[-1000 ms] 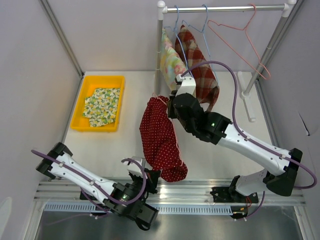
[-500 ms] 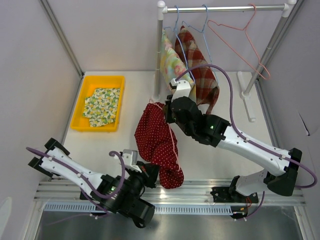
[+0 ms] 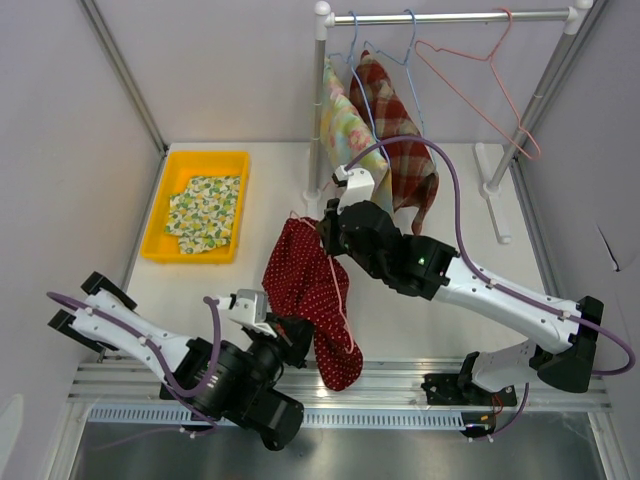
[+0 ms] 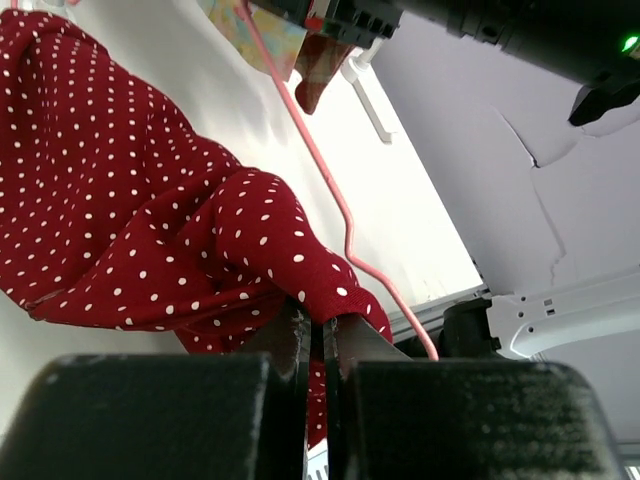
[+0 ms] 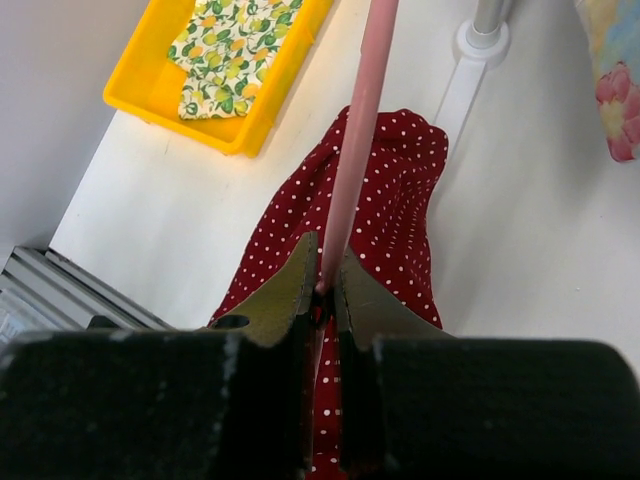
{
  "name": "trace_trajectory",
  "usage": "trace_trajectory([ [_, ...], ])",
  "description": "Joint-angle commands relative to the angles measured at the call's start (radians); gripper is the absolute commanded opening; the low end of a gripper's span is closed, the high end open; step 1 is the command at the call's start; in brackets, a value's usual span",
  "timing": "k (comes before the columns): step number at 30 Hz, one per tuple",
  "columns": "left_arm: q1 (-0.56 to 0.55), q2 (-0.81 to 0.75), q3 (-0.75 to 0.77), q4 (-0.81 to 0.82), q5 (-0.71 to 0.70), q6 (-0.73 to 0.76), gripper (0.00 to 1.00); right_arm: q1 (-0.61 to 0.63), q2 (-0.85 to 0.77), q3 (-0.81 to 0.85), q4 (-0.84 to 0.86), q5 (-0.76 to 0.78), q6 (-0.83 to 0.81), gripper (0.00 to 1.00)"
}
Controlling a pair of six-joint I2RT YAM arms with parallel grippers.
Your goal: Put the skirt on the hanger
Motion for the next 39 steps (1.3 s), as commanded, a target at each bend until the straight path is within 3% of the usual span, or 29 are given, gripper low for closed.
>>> trace_trajectory([
  [1, 0.002, -0.02, 0.068, -0.092, -0.164, 0.078, 0.0, 0.014, -0.005, 0.045, 0.047, -0.003, 0.009, 0.0],
  [14, 0.017, -0.05, 0.064, -0.086, -0.167, 0.144, 0.04, 0.073, 0.002, 0.008, 0.084, -0.04, 0.044, 0.0],
  [19, 0.019, -0.04, -0.019, -0.014, -0.087, 0.155, 0.08, 0.07, -0.037, 0.04, 0.09, -0.043, 0.032, 0.0],
  [20, 0.019, -0.04, -0.053, 0.018, -0.07, 0.177, 0.11, 0.067, -0.044, 0.057, 0.087, -0.045, 0.027, 0.0],
  [21, 0.022, -0.038, -0.08, 0.152, -0.026, 0.241, 0.11, 0.064, -0.054, 0.065, 0.082, -0.048, 0.024, 0.0],
  [23, 0.042, -0.049, -0.148, 0.412, 0.04, 0.638, 0.13, 0.05, -0.06, 0.077, 0.078, -0.058, 0.024, 0.0],
  [24, 0.054, -0.073, -0.207, 0.693, 0.13, 0.888, 0.12, 0.041, -0.06, 0.079, 0.079, -0.077, 0.027, 0.0],
  [26, 0.074, -0.116, -0.31, 0.908, 0.204, 1.027, 0.15, 0.041, -0.057, 0.082, 0.075, -0.086, 0.03, 0.0],
  [29, 0.086, -0.22, -0.428, 1.064, 0.241, 1.044, 0.23, 0.048, -0.067, 0.063, 0.073, -0.072, 0.035, 0.0],
  [31, 0.093, -0.292, -0.481, 1.148, 0.266, 1.092, 0.24, 0.045, -0.083, 0.034, 0.082, -0.06, 0.032, 0.0],
  [36, 0.087, -0.331, -0.489, 1.133, 0.27, 1.089, 0.0, -0.014, -0.101, -0.013, 0.091, -0.089, 0.041, 0.0],
  [39, 0.083, -0.32, -0.511, 1.112, 0.279, 1.037, 0.0, -0.047, -0.118, -0.062, 0.124, -0.101, 0.052, 0.0],
])
